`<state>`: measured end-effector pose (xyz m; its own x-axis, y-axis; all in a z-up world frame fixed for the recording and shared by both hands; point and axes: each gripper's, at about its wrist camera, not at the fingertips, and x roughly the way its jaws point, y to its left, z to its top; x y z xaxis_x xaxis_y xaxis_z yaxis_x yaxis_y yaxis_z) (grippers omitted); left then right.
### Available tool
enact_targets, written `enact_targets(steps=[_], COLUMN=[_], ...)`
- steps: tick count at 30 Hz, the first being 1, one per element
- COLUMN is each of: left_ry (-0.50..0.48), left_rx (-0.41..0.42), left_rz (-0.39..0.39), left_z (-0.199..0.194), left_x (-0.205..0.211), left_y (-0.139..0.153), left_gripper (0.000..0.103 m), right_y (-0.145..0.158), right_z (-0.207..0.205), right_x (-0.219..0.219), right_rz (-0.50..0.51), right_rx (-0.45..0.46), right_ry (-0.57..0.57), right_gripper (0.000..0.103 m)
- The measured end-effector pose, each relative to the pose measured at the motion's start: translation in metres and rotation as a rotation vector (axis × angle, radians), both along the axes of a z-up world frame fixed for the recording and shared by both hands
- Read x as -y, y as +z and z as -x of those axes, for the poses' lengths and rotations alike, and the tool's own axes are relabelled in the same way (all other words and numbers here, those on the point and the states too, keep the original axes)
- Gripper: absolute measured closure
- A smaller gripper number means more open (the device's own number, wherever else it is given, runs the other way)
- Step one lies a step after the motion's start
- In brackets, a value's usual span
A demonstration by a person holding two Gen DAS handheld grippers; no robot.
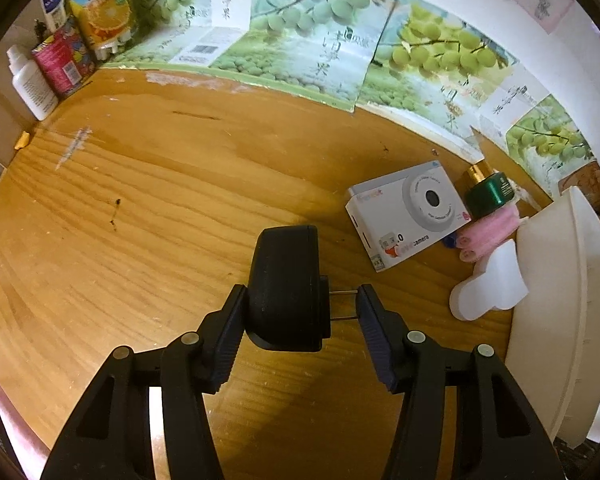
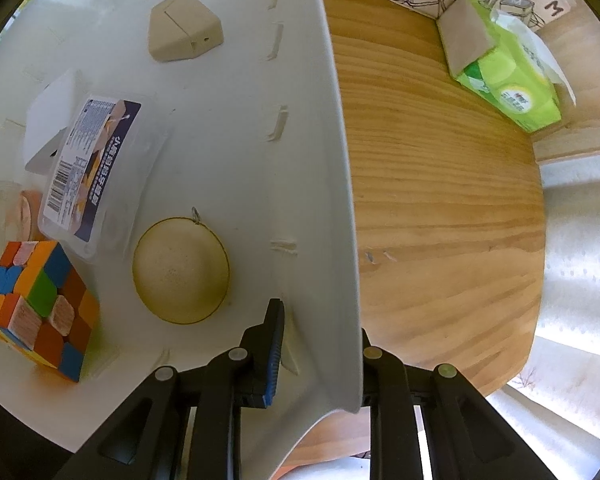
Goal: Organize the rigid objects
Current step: 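Carry the black charger with the left tool and release it into the tray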
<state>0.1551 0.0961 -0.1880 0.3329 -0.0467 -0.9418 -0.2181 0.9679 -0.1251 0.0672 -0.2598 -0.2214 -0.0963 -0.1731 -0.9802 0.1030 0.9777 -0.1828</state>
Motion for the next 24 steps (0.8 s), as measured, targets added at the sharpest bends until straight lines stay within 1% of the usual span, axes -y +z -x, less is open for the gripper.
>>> enact_targets(steps=[5,11,16,20,24], left_ry=[0.005,-0.009,-0.013,-0.032,-0.064], left_rx=[0.029,0.07,0.102,0.136,0.186], left_rz=[-0.006,-0.023,-0.046,-0.063,-0.078], left_z=[0.012,0.029,0.045,0.057,0.071], left_x=[0.004,0.017,0.03,0.041,0.055], left_y=[0.015,0.033,0.048,0.061,0.075], left_gripper=[0.044,0.044,0.044,0.044,0.044], right_y=[0.0,0.004,0.009,0.015,0.02], right_z=[0.001,0.006,0.011,0.015,0.02], right_x=[0.002,0.003,0.007,0.012,0.016], right_rz=[-0.027,-0.057,-0.081,-0.105,-0.124], right_rx=[0.007,0.022,0.039,0.061,0.083], right_ry=[0.03,0.067,0.092,0.119,0.146], right_gripper=[0.079,0.08,0.082,0.083,0.085])
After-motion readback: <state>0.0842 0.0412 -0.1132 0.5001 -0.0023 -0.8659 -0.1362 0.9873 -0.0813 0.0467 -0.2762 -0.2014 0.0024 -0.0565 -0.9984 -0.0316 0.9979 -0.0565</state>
